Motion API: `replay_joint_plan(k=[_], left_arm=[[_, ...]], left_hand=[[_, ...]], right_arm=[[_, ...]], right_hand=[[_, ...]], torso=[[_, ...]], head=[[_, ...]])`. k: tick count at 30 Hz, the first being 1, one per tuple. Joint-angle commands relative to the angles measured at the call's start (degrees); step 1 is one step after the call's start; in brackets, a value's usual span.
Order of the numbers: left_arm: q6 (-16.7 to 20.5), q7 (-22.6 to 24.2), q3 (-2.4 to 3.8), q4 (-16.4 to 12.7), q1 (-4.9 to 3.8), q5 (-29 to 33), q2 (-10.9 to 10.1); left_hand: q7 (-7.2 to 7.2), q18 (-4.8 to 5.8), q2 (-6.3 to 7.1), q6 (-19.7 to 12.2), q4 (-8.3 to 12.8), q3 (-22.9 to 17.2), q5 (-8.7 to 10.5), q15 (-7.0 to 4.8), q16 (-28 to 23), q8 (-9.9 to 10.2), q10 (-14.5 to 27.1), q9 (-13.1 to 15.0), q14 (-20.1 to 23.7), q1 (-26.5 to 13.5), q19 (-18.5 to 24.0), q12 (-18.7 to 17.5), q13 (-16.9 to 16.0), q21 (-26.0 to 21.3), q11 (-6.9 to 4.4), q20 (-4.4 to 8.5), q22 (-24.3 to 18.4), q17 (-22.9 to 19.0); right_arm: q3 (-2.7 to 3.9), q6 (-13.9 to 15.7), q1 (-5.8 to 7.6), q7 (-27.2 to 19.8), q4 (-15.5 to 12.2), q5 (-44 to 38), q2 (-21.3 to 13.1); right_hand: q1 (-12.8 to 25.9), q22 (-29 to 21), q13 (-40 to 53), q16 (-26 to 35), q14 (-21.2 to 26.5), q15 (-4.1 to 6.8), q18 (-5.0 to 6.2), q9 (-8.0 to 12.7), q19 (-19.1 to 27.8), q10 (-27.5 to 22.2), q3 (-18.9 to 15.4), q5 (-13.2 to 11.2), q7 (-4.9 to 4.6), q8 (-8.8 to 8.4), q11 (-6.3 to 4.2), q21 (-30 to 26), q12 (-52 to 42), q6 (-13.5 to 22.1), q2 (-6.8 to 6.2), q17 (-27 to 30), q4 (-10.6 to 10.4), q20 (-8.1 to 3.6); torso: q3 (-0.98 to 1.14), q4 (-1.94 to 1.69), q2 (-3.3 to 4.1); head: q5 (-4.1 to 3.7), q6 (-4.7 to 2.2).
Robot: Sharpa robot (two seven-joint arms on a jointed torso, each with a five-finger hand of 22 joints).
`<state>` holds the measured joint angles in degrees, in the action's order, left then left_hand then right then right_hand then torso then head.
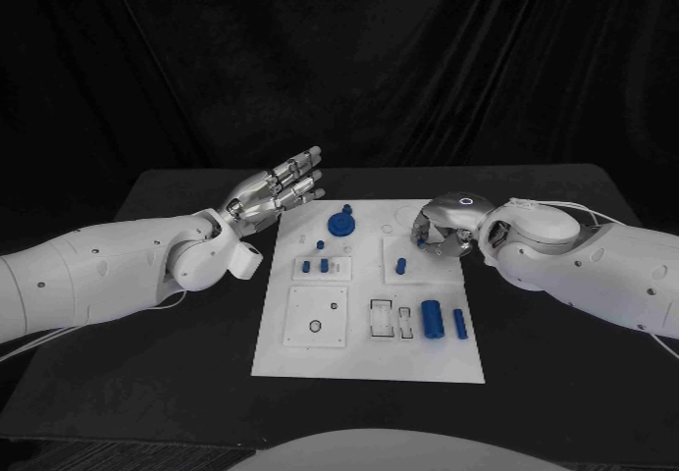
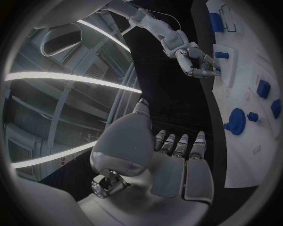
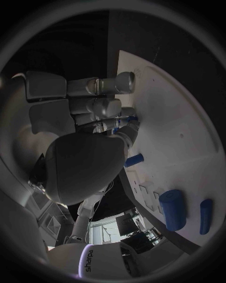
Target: Assemble the parts on the task board
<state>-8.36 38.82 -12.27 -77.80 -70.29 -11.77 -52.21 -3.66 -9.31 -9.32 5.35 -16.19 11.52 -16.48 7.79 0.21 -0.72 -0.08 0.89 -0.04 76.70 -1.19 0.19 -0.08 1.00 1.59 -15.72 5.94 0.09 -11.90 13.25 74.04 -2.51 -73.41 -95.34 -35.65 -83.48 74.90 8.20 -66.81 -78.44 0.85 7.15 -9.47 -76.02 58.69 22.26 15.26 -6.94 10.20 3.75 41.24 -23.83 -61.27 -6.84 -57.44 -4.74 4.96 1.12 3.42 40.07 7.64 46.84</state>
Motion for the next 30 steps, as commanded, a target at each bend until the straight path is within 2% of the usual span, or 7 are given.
replay_joint_plan(k=[1, 11, 12, 16, 24, 30], left_arm=[[-0.77, 6.27, 0.04, 0.06, 0.15, 0.42, 0.16], [-0.93, 5.96, 0.04, 0.17, 0.3, 0.42, 0.2], [-0.94, 5.93, 0.04, 0.18, 0.31, 0.42, 0.21], [-1.0, 5.79, 0.04, 0.27, 0.34, 0.42, 0.28], [-0.93, 5.61, 0.04, 0.27, 0.36, 0.42, 0.25], [-0.9, 5.4, 0.04, 0.23, 0.37, 0.42, 0.26]], left_hand=[[0.23, -1.12, -0.01, 0.1, 0.46, -0.03, -0.18, 0.27, -0.15, -0.26, 0.01, 0.07, -0.03, 0.46, -0.1, -0.17, 0.06, 0.17, 0.35, -0.31, 0.31, -0.05], [0.3, -1.11, -0.15, 0.15, 0.55, 0.04, -0.25, 0.4, -0.1, -0.26, -0.03, 0.08, -0.09, 0.66, -0.24, -0.15, 0.04, 0.25, 0.49, -0.46, 0.57, -0.02], [0.83, -1.03, -0.17, 0.3, 2.0, -0.17, -1.94, 1.44, 0.56, -0.28, -0.25, 0.11, -0.89, 2.34, -1.25, -0.07, -0.04, 0.84, 1.04, -0.93, 2.31, 0.34], [0.9, -0.93, -0.43, 0.3, 3.14, -0.12, -3.5, 1.76, 0.81, -0.28, -0.33, 0.1, -1.12, 3.37, -1.59, -0.05, -0.07, 0.93, 1.31, -0.95, 2.48, 0.41], [0.97, -0.88, -0.71, 0.26, 3.95, -0.14, -4.58, 1.97, 1.05, -0.27, -0.38, 0.1, -1.35, 4.11, -1.85, -0.03, -0.09, 1.02, 1.45, -0.98, 2.67, 0.49], [1.0, -0.86, -0.79, 0.28, 4.35, -0.15, -4.97, 2.03, 1.13, -0.27, -0.4, 0.1, -1.41, 4.45, -1.96, -0.02, -0.09, 1.05, 1.49, -0.99, 2.73, 0.51]], right_arm=[[0.01, 2.06, -0.14, -1.09, -0.18, 0.01, -0.17], [0.01, 1.95, -0.14, -0.87, -0.23, 0.01, -0.11], [0.01, 1.95, -0.14, -0.82, -0.23, 0.01, -0.11], [0.01, 2.32, -0.14, -0.7, -0.26, 0.01, -0.13], [0.01, 4.49, -0.11, -1.01, -0.64, 0.01, -0.57], [0.02, 5.25, 0.44, -0.74, -2.33, 0.01, -1.7]], right_hand=[[-0.74, 4.19, 0.16, 0.58, 0.33, -0.01, 0.95, -0.73, 0.27, 0.88, 0.21, 0.11, -0.03, 0.91, -0.14, -0.54, -0.39, -1.28, 0.39, 0.7, 0.5, 0.04], [-0.76, 4.18, 0.14, 0.63, 0.32, -0.02, 0.96, -0.8, 0.28, 0.97, 0.21, 0.11, -0.04, 0.94, -0.15, -0.56, -0.35, -1.3, 0.39, 0.73, 0.57, 0.04], [-2.53, 4.28, 0.25, 1.81, 0.79, 0.44, 1.05, -1.24, 0.37, 3.46, 0.74, 0.28, 0.13, 1.35, -0.66, -0.49, -0.75, -2.45, -0.05, 2.0, 2.37, -0.26], [-3.21, 4.35, -0.15, 3.02, 0.92, 0.61, 1.05, -1.46, 0.5, 4.84, 1.36, 0.45, 0.2, 1.05, -0.8, -0.6, 0.16, -2.93, -0.13, 3.2, 3.47, -0.54], [-3.27, 4.39, -0.33, 3.48, 0.85, 0.68, 1.02, -1.58, 0.55, 5.57, 1.6, 0.25, 0.25, 0.86, -0.88, -0.52, 0.69, -3.31, -0.06, 3.56, 3.84, -0.64], [-2.97, 4.45, -0.49, 3.6, 0.68, 0.68, 0.95, -1.6, 0.52, 5.84, 1.57, -0.31, 0.25, 0.6, -0.89, -0.21, 1.18, -3.4, -0.11, 3.58, 3.85, -0.66]], torso=[[-0.06, 0.0, -0.03], [0.0, 0.09, -0.01], [0.0, 0.09, -0.01], [-0.01, 0.15, -0.03], [0.03, 0.18, -0.06], [0.02, 0.15, -0.1]], head=[[0.03, 0.11], [0.22, 0.27], [0.22, 0.27], [0.33, 0.31], [0.55, 0.4], [0.77, 0.54]])
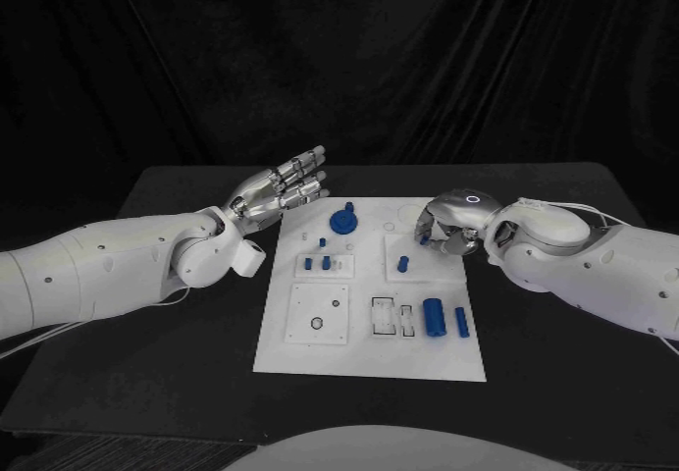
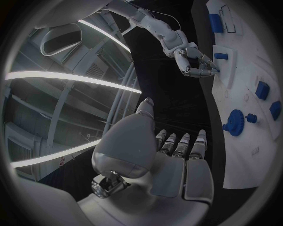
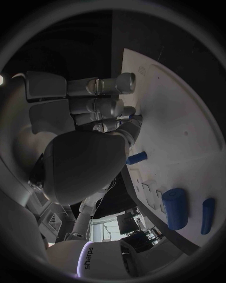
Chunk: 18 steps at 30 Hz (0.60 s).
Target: Assemble the parts on the task board
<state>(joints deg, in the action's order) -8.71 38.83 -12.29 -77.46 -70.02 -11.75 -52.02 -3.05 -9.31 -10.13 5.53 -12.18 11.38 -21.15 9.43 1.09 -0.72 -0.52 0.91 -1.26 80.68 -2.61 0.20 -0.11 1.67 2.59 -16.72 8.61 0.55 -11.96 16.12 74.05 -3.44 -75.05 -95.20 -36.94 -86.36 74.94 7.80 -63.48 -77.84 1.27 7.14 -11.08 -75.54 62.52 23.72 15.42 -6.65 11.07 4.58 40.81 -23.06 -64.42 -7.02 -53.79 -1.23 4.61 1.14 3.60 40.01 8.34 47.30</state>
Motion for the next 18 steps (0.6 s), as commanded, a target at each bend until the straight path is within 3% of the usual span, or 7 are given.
replay_joint_plan(k=[1, 12, 18], left_arm=[[-0.55, 5.35, 0.05, -0.12, 0.09, 0.41, 0.08], [-0.72, 4.76, 0.05, 0.09, 0.11, 0.41, 0.23], [-0.73, 4.63, 0.05, 0.25, 0.14, 0.41, 0.35]], left_hand=[[0.38, -0.86, 0.03, 0.1, 0.33, -0.02, -0.29, 0.39, 0.26, -0.27, 0.04, 0.08, -0.19, 0.48, -0.55, -0.02, -0.07, 0.38, 0.49, 0.01, 0.06, 0.05], [0.55, -0.84, -0.05, 0.15, 0.59, -0.01, -0.57, 0.44, 0.37, -0.28, 0.02, 0.09, -0.3, 0.68, -0.63, -0.01, -0.08, 0.4, 0.51, 0.0, 0.08, 0.09], [0.59, -0.84, -0.07, 0.14, 0.59, 0.0, -0.57, 0.46, 0.38, -0.28, 0.01, 0.09, -0.31, 0.67, -0.65, -0.01, -0.08, 0.41, 0.52, 0.0, 0.12, 0.09]], right_arm=[[0.08, 2.42, 0.68, 0.27, -1.2, -0.13, -0.69], [0.08, 2.65, 4.07, 1.08, -7.95, -0.13, -4.39], [0.08, 2.18, 4.8, 1.37, -11.19, -0.13, -6.03]], right_hand=[[-0.09, 4.41, -0.09, 0.28, 0.08, 0.27, 0.96, 0.01, 0.03, 2.01, 0.11, -0.47, -0.04, -0.27, -1.72, 0.22, 0.4, -0.25, 0.07, -0.08, 0.33, -0.31], [0.37, 4.36, -0.36, 0.82, 0.09, 0.18, 0.94, 0.11, 0.17, 2.09, 0.02, -1.28, -0.13, -0.86, -1.63, 0.08, 1.27, -0.06, -0.03, 0.43, 0.27, -0.26], [0.36, 4.41, -0.44, 0.72, 0.0, 0.16, 0.9, 0.17, 0.12, 2.07, 0.07, -1.42, -0.15, -1.08, -1.6, 0.33, 1.53, 0.07, 0.0, 0.24, 0.32, -0.24]], torso=[[-0.01, -0.05, -0.05], [0.02, -0.07, 0.01], [0.03, -0.11, 0.01]], head=[[0.09, 0.14], [0.22, 0.42], [0.33, 0.45]])
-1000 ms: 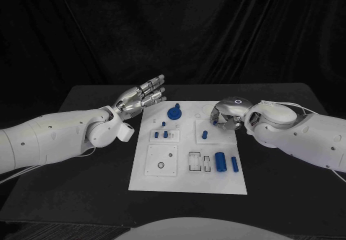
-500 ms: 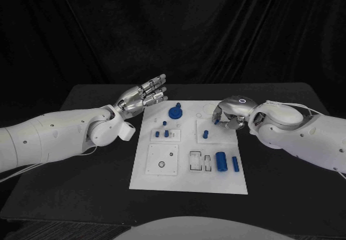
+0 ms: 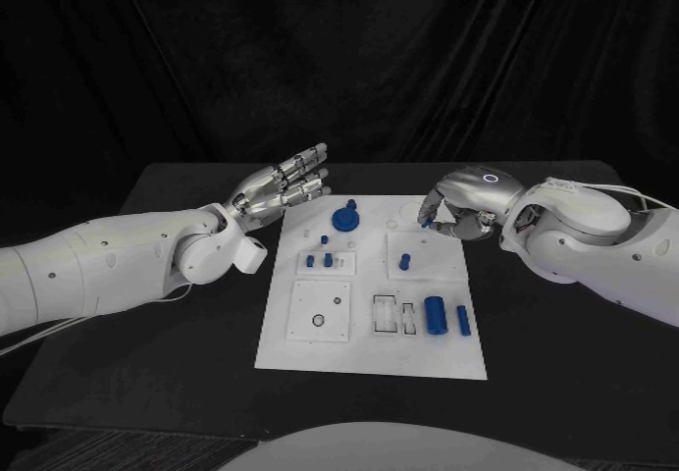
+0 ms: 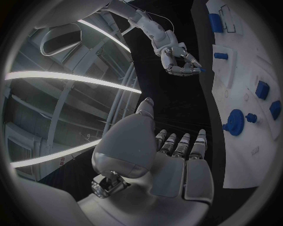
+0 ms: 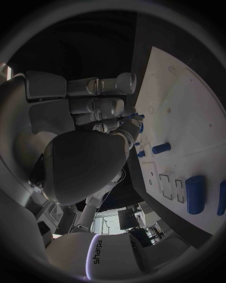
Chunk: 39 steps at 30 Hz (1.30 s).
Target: Assemble the parts on the task board
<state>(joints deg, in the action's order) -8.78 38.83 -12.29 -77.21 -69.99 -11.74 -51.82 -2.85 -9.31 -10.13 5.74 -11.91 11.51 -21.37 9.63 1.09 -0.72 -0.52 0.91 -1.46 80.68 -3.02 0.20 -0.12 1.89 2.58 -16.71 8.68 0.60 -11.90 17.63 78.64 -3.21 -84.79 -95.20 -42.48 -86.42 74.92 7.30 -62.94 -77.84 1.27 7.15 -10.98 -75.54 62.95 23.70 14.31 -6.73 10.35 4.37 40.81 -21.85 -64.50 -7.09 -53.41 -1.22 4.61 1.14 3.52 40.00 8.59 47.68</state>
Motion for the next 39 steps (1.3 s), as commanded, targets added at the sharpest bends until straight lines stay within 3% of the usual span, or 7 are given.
replay_joint_plan(k=[1, 12, 21, 27, 30, 36, 39], left_arm=[[-0.65, 4.6, 0.05, 0.03, 0.13, 0.4, 0.16], [-0.86, 4.4, 0.05, 0.21, 0.42, 0.4, 0.26], [-0.61, 4.39, 0.05, 0.01, 0.5, 0.4, 0.27], [-0.28, 4.59, 0.05, 0.0, 0.51, 0.4, 0.5], [0.04, 4.85, 0.05, -0.03, 0.51, 0.41, 0.6], [1.29, 5.88, 0.05, -0.33, 0.51, 0.41, 0.34], [1.76, 6.15, 0.05, -0.49, 0.51, 0.41, 0.1]], left_hand=[[0.39, -0.84, -0.07, -0.06, 0.33, -0.13, -0.35, 0.26, 0.38, -0.28, 0.02, 0.1, -0.11, 0.67, -0.24, -0.01, -0.07, 0.2, 0.53, -0.01, 0.05, 0.05], [0.55, -0.82, -0.18, 0.03, 0.33, -0.1, -0.41, 0.29, 0.4, -0.3, -0.03, 0.11, -0.11, 0.64, -0.23, 0.0, -0.08, 0.17, 0.6, -0.01, -0.05, 0.05], [0.79, -0.8, -0.3, 0.19, 0.31, -0.03, -0.47, 0.33, 0.43, -0.33, -0.12, 0.14, -0.13, 0.57, -0.26, 0.04, -0.11, 0.17, 0.78, -0.01, -0.06, 0.05], [0.95, -0.78, -0.33, 0.24, 0.26, 0.09, -0.4, 0.32, 0.41, -0.35, -0.17, 0.15, -0.09, 0.44, -0.17, 0.05, -0.13, 0.11, 0.92, 0.0, -0.32, 0.04], [1.11, -0.71, -0.39, 0.28, 0.03, 0.47, -0.17, -0.03, 0.25, -0.35, -0.2, 0.15, 0.14, 0.1, 0.1, 0.06, -0.13, -0.09, 1.05, 0.11, -0.91, -0.04], [0.92, -0.7, -0.56, -0.05, -1.36, 1.97, 1.51, -2.28, -0.97, -0.26, -0.17, 0.08, 1.38, -1.02, 1.86, 0.03, -0.11, -1.14, 1.06, 1.06, -4.46, -0.55], [1.85, -0.8, -0.54, 0.34, -2.17, 2.51, 2.35, -3.06, -1.09, -0.35, -0.07, 0.14, 1.46, -1.34, 2.21, 0.0, -0.08, -1.28, 0.6, 1.64, -5.26, -0.6]], right_arm=[[0.02, 0.43, 0.26, 1.19, -2.05, -0.13, -0.68], [0.02, -3.24, 0.07, 1.27, -7.43, -0.13, 1.51], [0.02, -3.95, -1.66, 0.51, -6.57, -0.14, 6.73], [0.01, -4.15, -2.96, 0.17, -4.79, -1.92, 9.66], [0.01, -4.4, -3.53, 0.23, -3.85, -2.43, 10.74], [0.01, -5.04, -4.54, 0.64, -2.37, -2.83, 12.35], [0.01, -5.09, -5.03, 0.81, -2.17, -2.9, 12.76]], right_hand=[[0.42, 4.43, 0.06, 0.18, 0.0, 0.16, 0.9, 0.07, 0.13, 1.64, 0.09, -0.32, -0.07, -0.36, -1.38, 0.33, 0.32, 0.15, 0.07, -0.13, 0.31, -0.24], [0.47, 4.99, -0.19, -2.23, -1.6, 0.06, 0.51, 0.3, -0.89, 1.56, 0.19, -0.44, -0.23, -1.18, -1.21, 2.91, 1.27, 0.55, 0.14, -3.06, 0.44, -0.16], [0.39, 5.06, -0.21, -2.72, -1.92, 0.07, 0.47, 0.34, -1.09, 1.66, 0.25, -0.26, -0.22, -1.34, -1.22, 3.27, 1.43, 0.54, 0.17, -3.62, 0.57, -0.15], [0.37, 5.05, -0.21, -2.78, -1.99, 0.06, 0.49, 0.36, -1.14, 1.73, 0.27, -0.06, -0.23, -1.43, -1.21, 3.26, 1.53, 0.5, 0.16, -3.65, 0.64, -0.15], [0.4, 5.07, -0.21, -2.79, -2.0, 0.06, 0.47, 0.36, -1.18, 1.75, 0.25, -0.04, -0.24, -1.45, -1.21, 3.38, 1.55, 0.49, 0.13, -3.66, 0.65, -0.15], [0.51, 5.05, -0.23, -2.7, -1.96, 0.04, 0.48, 0.4, -1.17, 1.74, 0.18, -0.01, -0.27, -1.56, -1.17, 3.3, 1.65, 0.55, 0.03, -3.52, 0.65, -0.14], [0.51, 5.05, -0.23, -2.7, -1.96, 0.04, 0.48, 0.4, -1.17, 1.74, 0.18, -0.01, -0.27, -1.56, -1.17, 3.3, 1.65, 0.55, 0.03, -3.52, 0.65, -0.14]], torso=[[0.03, -0.04, 0.03], [0.03, -0.04, 0.03], [-0.04, -0.13, 0.02], [-0.03, -0.18, 0.03], [-0.04, -0.21, 0.04], [-0.04, -0.1, 0.04], [-0.04, -0.08, 0.04]], head=[[0.1, 0.1], [0.86, 1.26], [1.4, 2.22], [1.83, 2.32], [1.9, 2.32], [2.24, 2.32], [2.31, 2.32]])
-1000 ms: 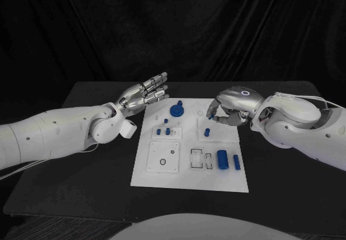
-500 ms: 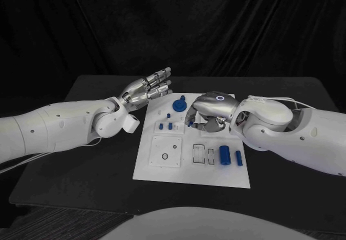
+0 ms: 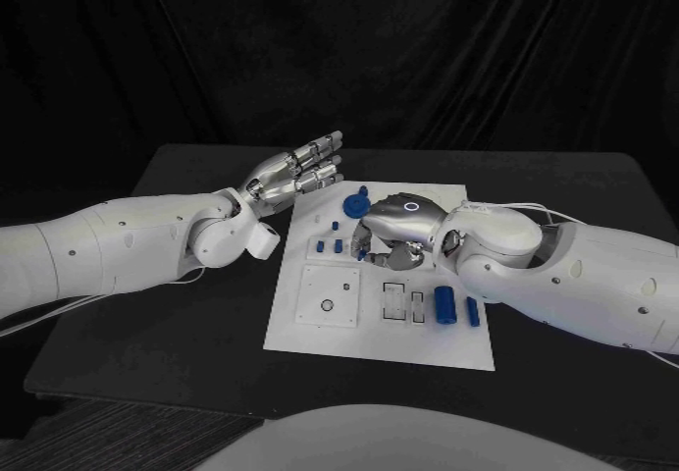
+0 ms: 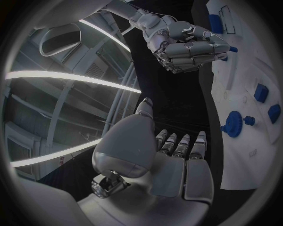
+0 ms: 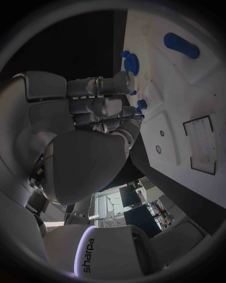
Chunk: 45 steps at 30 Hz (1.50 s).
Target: Assemble the parts on the task board
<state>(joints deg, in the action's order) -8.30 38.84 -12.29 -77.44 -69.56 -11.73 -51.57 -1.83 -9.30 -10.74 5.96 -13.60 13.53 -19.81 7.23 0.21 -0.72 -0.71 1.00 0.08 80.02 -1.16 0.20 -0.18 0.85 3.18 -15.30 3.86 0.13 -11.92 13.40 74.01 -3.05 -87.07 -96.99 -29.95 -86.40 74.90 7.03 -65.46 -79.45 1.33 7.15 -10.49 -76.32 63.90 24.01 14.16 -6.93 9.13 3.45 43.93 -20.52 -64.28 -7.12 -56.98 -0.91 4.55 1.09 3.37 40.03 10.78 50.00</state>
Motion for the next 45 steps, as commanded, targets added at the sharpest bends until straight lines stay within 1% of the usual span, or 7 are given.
replay_joint_plan(k=[1, 6, 9, 13, 21, 24, 45], left_arm=[[1.41, 6.21, 0.05, -0.32, 0.08, 0.46, -0.22], [2.02, 6.65, 0.05, -0.58, 0.08, 1.9, -0.44], [2.76, 7.06, 0.05, -0.66, 0.08, 2.44, -0.5], [3.34, 7.38, 0.05, -0.77, 0.07, 2.78, -0.66], [3.0, 6.9, 0.05, -0.89, 0.07, 2.97, -0.75], [2.98, 6.6, 0.05, -0.94, 0.07, 2.99, -0.74], [2.55, 6.0, 0.05, -0.67, 0.07, 3.0, -0.21]], left_hand=[[0.98, -0.85, 0.09, 0.18, -0.84, 0.66, 1.25, -0.84, -0.21, -0.35, 0.12, 0.05, -0.08, -0.88, 0.41, 0.0, -0.01, -0.26, -0.02, 0.45, -0.56, -0.13], [0.57, -0.97, 0.7, -0.1, -3.04, 2.18, 5.79, -2.16, -0.21, -0.28, 0.27, -0.01, -0.08, -3.14, 0.65, -0.05, 0.04, -0.36, -0.48, 1.97, -1.29, -0.13], [0.32, -0.97, 1.01, -1.0, -3.15, 2.68, 7.06, -2.62, -0.21, -0.12, 0.45, -0.15, -0.08, -4.51, 0.75, -0.11, 0.09, -0.42, -1.29, 2.54, -1.68, -0.13], [1.02, -1.0, 1.1, -1.4, -3.13, 2.63, 6.96, -2.97, -0.21, -0.05, 0.6, -0.2, -0.08, -4.72, 0.82, -0.16, 0.14, -0.47, -2.38, 3.28, -1.96, -0.13], [2.42, -0.99, 0.87, -0.13, -3.01, 2.26, 6.22, -2.64, -0.21, -0.31, 0.7, 0.01, -0.08, -4.28, 0.8, -0.19, 0.18, -0.45, -2.75, 3.39, -1.91, -0.13], [4.31, -0.98, 0.84, 2.59, -3.05, 2.15, 5.9, -2.45, -0.21, -0.96, 0.55, 0.41, -0.08, -4.06, 0.73, -0.14, 0.12, -0.39, -2.41, 2.96, -1.74, -0.13], [4.54, -0.96, 0.94, 2.69, -2.82, 1.93, 5.06, -1.93, -0.21, -0.99, 0.57, 0.37, -0.08, -3.39, 0.65, -0.15, 0.13, -0.32, -2.25, 2.33, -1.51, -0.13]], right_arm=[[0.04, -0.77, -0.54, 0.68, 0.14, -1.12, 0.33], [0.04, -0.61, -1.09, 0.83, 0.28, -1.16, 0.82], [0.04, -0.73, -1.35, 0.9, 0.35, -1.16, 1.04], [0.04, -0.9, -1.75, 1.02, 0.22, -1.17, 1.22], [0.04, -1.54, -2.53, 1.43, -0.45, -1.17, 1.66], [0.04, -1.83, -2.65, 1.65, -0.13, -1.17, 2.01], [0.03, -3.69, -3.72, 2.36, 1.27, -1.17, 3.27]], right_hand=[[0.49, 5.07, 0.04, -0.18, -0.35, -0.02, 0.48, -0.1, -0.39, 0.79, -0.12, 0.14, -0.07, -0.34, -0.26, 0.19, 0.31, 0.33, 0.06, 0.04, 0.33, -0.08], [0.54, 5.08, 0.03, -0.33, -0.42, -0.04, 0.47, -0.08, -0.41, 0.79, -0.15, 0.13, -0.09, -0.41, -0.24, 0.25, 0.37, 0.38, 0.03, -0.17, 0.33, -0.07], [0.58, 5.09, 0.02, -0.44, -0.47, -0.05, 0.45, -0.07, -0.44, 0.79, -0.17, 0.11, -0.1, -0.45, -0.24, 0.32, 0.4, 0.38, -0.01, -0.31, 0.33, -0.06], [0.6, 5.1, 0.02, -0.45, -0.48, -0.05, 0.44, -0.06, -0.46, 0.79, -0.19, 0.11, -0.1, -0.47, -0.23, 0.38, 0.42, 0.39, -0.01, -0.32, 0.33, -0.06], [0.6, 5.09, 0.01, -0.5, -0.51, -0.06, 0.45, -0.05, -0.47, 0.79, -0.18, 0.13, -0.09, -0.53, -0.23, 0.37, 0.49, 0.42, -0.03, -0.36, 0.36, -0.05], [0.57, 5.07, 0.01, -0.36, -0.45, -0.05, 0.47, -0.04, -0.45, 0.78, -0.17, 0.14, -0.09, -0.58, -0.23, 0.26, 0.52, 0.45, -0.04, -0.17, 0.41, -0.05], [0.48, 4.94, -0.03, -0.09, -0.28, -0.1, 0.56, 0.04, -0.29, 0.67, -0.11, 0.15, -0.17, -0.85, -0.14, -0.23, 0.78, 0.64, -0.04, 0.17, 0.56, -0.03]], torso=[[0.01, 0.07, 0.01], [0.0, 0.06, 0.01], [0.0, 0.07, 0.02], [-0.01, 0.07, 0.0], [-0.01, 0.08, 0.0], [0.0, 0.07, 0.0], [-0.03, -0.02, 0.0]], head=[[0.17, 0.0], [0.3, 0.0], [0.31, 0.0], [0.42, 0.0], [0.41, 0.0], [0.34, 0.0], [0.15, 0.0]])
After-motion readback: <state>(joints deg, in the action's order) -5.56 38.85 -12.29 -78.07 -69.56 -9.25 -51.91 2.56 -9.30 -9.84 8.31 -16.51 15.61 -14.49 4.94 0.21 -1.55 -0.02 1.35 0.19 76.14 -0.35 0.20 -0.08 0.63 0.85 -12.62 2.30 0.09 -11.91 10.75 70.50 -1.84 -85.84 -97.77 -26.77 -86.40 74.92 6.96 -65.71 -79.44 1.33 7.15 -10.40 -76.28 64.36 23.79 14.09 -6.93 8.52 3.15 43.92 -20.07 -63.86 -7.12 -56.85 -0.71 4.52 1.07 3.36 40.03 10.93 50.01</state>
